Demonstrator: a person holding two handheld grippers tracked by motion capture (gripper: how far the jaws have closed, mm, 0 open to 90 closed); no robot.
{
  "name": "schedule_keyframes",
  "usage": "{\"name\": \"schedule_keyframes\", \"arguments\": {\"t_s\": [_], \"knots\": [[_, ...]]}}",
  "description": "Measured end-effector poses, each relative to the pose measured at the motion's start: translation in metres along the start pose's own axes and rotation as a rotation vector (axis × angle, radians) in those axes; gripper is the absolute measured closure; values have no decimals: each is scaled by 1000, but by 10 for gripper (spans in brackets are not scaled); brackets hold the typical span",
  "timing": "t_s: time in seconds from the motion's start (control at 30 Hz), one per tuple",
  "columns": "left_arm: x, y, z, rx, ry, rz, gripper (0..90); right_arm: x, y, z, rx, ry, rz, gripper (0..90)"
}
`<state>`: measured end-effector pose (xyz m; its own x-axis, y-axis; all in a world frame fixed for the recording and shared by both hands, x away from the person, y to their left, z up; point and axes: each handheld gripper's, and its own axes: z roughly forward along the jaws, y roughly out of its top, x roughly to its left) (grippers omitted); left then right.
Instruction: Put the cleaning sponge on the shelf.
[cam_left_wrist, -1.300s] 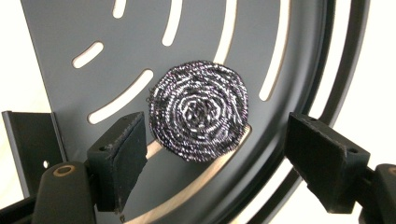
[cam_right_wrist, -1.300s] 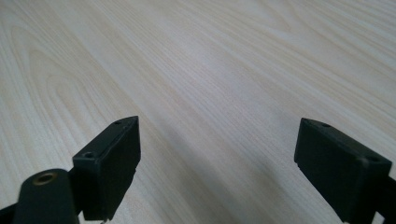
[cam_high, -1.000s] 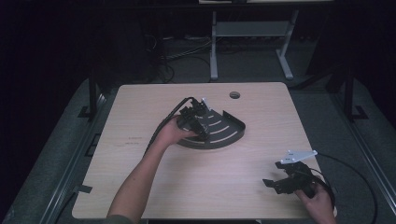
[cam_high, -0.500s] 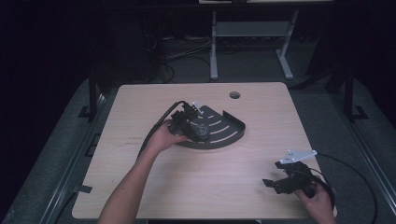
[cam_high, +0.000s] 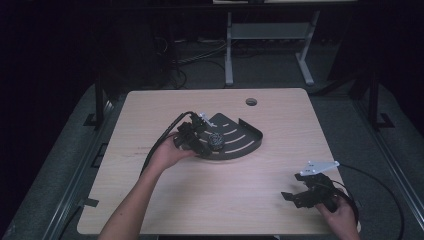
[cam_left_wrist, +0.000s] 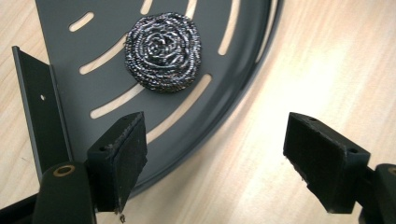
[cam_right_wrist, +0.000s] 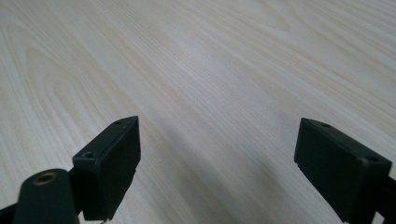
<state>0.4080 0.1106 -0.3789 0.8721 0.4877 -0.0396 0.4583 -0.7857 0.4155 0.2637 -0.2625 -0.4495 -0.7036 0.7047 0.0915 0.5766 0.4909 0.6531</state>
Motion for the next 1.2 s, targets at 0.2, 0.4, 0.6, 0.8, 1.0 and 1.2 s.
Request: {"name": "schedule_keyframes", "arguments": {"t_s": [0.2, 0.4, 0.6, 0.8, 1.0, 1.2], "knots": [[-9, -10, -5, -8, 4, 11, 210, 0, 0, -1, 0, 0, 3, 142], [-15, -23, -11, -16, 11, 4, 211, 0, 0, 1, 3, -1, -4, 142], [-24, -38, -19, -36, 8, -5, 214, 1, 1, 1, 4, 0, -6, 142], [-30, -51, -24, -48, 8, -13, 214, 1, 1, 1, 5, -1, -7, 142], [-33, -58, -26, -51, 13, -18, 214, 1, 1, 1, 7, -1, -6, 142], [-38, -66, -26, -61, 16, -30, 221, 1, 1, 1, 4, 0, -5, 142]]}}
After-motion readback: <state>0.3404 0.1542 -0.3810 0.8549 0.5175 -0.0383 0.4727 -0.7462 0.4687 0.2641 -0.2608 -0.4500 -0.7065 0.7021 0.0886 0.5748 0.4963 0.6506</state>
